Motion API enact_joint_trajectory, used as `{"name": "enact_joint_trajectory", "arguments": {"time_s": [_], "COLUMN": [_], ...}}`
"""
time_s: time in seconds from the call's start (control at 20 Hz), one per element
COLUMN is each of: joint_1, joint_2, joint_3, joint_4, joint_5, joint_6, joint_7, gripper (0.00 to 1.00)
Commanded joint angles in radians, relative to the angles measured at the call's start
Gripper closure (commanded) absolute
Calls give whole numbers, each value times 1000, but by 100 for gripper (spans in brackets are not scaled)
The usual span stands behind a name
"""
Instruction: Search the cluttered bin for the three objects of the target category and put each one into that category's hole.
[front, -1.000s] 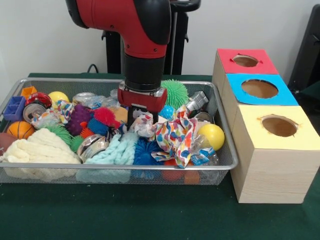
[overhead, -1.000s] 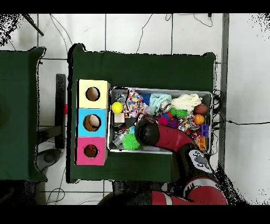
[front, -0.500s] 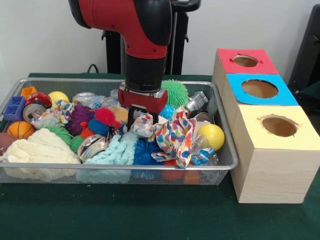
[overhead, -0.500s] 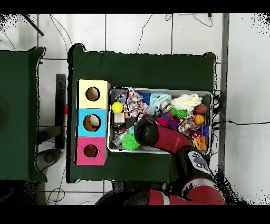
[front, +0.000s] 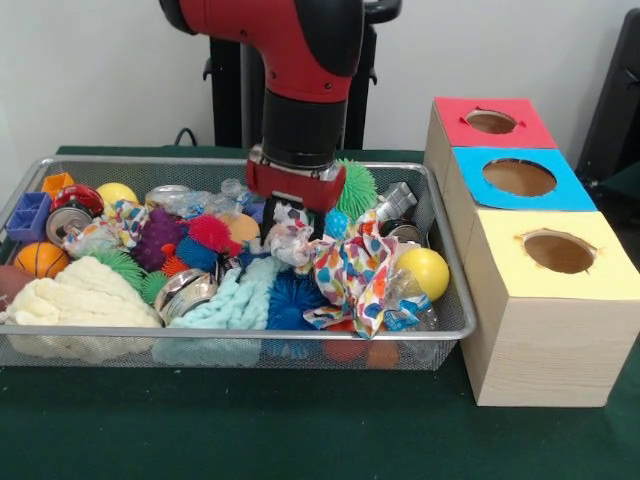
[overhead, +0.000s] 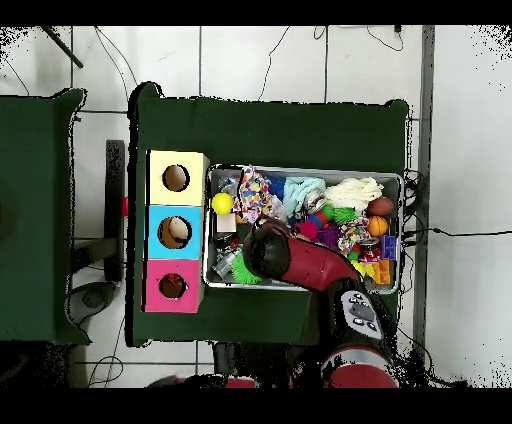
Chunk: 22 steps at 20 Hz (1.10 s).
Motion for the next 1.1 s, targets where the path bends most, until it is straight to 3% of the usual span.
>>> {"name": "enact_joint_trajectory", "arguments": {"time_s": [0.05,0.2,0.35,0.75,1.1], "joint_1": [24,-49,-130,-327,-437], "joint_2": [-132,-175,-172,-144,-90], "joint_3": [-10,1,49,214,332], "joint_4": [18,-38,-94,-200,-304], "joint_5": [-78,-147,-210,-356,-444], "joint_6": [440,527,570,614,651], "joint_7": [-50,-172,-264,-409,-497], "gripper": [0,0,0,0,0]}}
